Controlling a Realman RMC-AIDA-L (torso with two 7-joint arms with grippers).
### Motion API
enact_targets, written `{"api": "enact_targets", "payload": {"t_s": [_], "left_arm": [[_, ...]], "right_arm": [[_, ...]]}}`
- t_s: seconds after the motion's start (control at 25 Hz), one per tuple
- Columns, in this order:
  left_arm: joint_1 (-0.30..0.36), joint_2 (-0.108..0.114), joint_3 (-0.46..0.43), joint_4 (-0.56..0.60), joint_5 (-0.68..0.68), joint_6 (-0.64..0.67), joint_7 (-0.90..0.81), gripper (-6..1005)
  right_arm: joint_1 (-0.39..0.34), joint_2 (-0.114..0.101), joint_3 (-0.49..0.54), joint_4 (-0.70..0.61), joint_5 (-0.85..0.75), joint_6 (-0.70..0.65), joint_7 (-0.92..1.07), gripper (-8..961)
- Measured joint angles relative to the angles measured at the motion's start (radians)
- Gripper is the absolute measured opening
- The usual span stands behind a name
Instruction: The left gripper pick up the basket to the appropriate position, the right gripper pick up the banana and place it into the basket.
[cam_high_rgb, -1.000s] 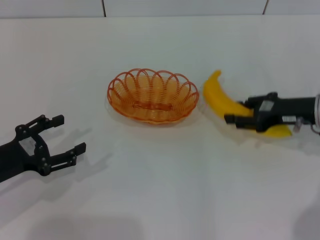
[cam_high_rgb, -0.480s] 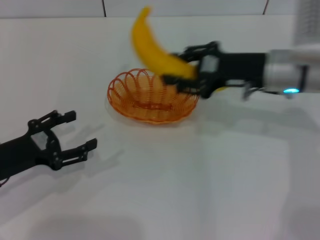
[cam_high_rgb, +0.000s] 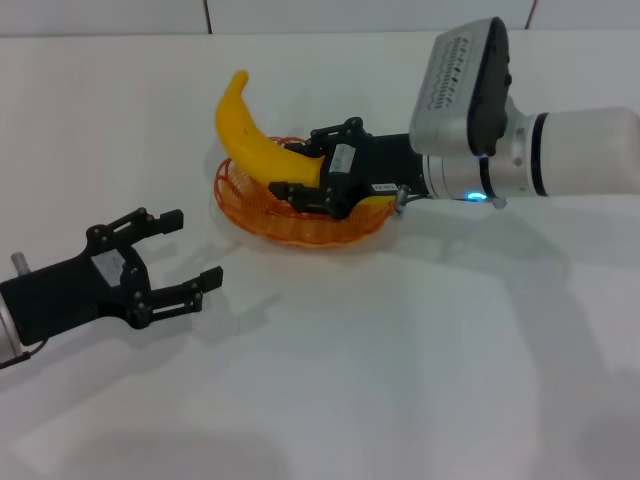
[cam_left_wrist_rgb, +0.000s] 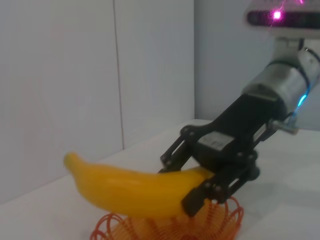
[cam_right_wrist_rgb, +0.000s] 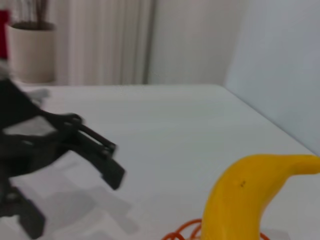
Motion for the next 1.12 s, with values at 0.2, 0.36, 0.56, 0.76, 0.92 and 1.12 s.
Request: {"api": "enact_targets", "payload": {"t_s": [0.2,0.36,0.56,0.76,0.92,1.12], "left_arm": [[0.018,0.004,-0.001,0.000,-0.001,0.019,0.001,890],[0.042,0.007,-0.008,0.009,0.000,0.021,0.002,891],[0.051,0.008,-0.011,0.011,0.000,0.021,0.007,891],[0.057,0.008,-0.012,0.011,0.000,0.021,0.015,891],[0.064,0.009,-0.013,0.011,-0.001,0.013,0.018,891],[0.070,0.008,-0.028,0.010,-0.001,0.010,0.029,890]], "right_arm": [[-0.018,-0.006,-0.024,-0.043,0.034,-0.016,0.020,584],[-0.105,-0.016,0.003,-0.166,0.036,-0.088,0.021,597],[-0.275,-0.061,0.142,-0.270,0.028,-0.260,0.012,750],[-0.352,-0.101,0.297,-0.155,0.026,-0.403,-0.069,893],[-0.358,-0.111,0.390,0.022,0.026,-0.463,-0.233,892],[-0.361,-0.104,0.445,0.121,0.026,-0.481,-0.377,890]]}}
